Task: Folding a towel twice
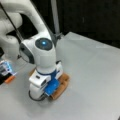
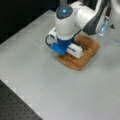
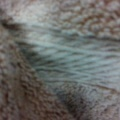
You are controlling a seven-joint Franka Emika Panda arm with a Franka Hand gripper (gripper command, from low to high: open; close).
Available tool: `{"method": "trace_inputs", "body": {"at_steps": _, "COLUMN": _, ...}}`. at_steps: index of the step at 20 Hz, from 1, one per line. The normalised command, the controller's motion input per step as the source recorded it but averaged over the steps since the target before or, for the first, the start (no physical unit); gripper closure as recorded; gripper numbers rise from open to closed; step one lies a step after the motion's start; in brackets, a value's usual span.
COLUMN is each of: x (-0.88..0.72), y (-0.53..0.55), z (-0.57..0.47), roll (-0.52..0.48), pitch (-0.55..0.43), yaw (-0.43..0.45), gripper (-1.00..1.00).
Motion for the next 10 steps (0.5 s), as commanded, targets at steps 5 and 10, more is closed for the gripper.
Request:
{"method": "trace_inputs", "body": {"at_steps": 5, "x": -0.22, "y": -0.1, "z": 0.14, "roll": -0.093, "pitch": 0.0, "yaw": 0.164, "gripper": -1.0}}
{"method": "trace_inputs", "body": {"at_steps": 10, "x": -0.2, "y": -0.11, "z": 0.19, "roll": -0.099, "pitch": 0.054, "yaw": 0.186, "gripper": -1.0}}
